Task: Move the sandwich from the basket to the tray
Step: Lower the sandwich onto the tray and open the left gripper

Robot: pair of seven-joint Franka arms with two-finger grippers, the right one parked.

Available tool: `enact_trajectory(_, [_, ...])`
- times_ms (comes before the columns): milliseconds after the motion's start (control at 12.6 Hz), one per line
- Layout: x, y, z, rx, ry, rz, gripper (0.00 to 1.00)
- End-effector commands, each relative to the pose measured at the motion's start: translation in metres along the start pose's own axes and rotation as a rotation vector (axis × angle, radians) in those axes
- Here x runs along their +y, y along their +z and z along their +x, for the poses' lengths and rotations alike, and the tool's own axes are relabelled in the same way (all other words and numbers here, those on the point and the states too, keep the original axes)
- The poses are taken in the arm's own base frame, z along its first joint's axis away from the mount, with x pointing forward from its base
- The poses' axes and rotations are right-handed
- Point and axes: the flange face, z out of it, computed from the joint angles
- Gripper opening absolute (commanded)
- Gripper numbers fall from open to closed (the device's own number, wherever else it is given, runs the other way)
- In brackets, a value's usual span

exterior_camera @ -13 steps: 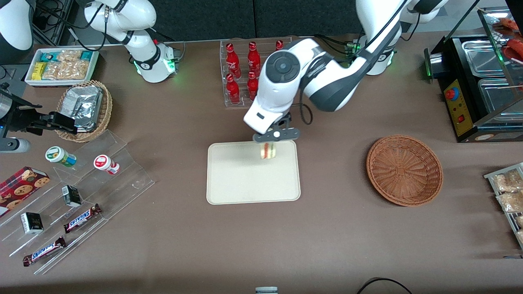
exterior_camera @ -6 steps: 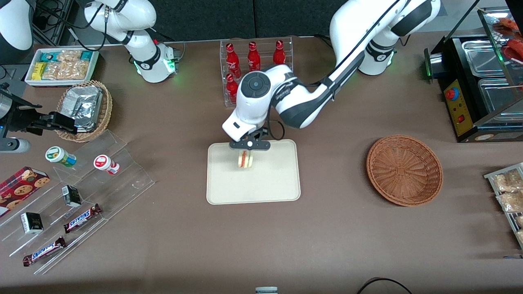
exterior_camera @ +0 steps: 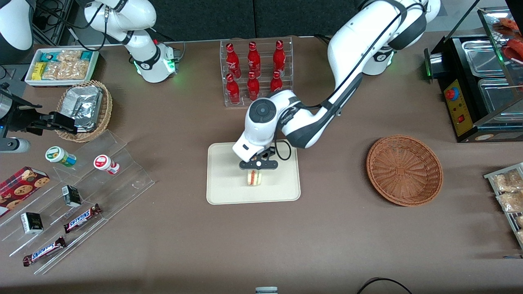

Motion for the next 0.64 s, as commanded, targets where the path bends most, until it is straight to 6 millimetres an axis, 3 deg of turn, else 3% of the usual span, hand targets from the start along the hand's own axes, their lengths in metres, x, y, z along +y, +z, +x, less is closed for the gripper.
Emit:
enact_trajectory(0, [0.0,0.031,0.003,0.003,-0.054,0.033,0.14])
enact_trajectory(159, [-0.001,0.044,0.0,-0.001,-0.056,0.053,0.18])
enact_trajectory(238, [-0.001,0.043,0.0,0.0,-0.056,0.052,0.31])
enact_trajectory(318, [-0.002,0.042,0.001,0.001,-0.056,0.052,0.8])
enact_trajectory(397, [-0.002,0.037,0.003,0.01,-0.055,0.053,1.0])
enact_trajectory(556, [-0.004,0.014,0.01,0.034,-0.064,0.05,1.0])
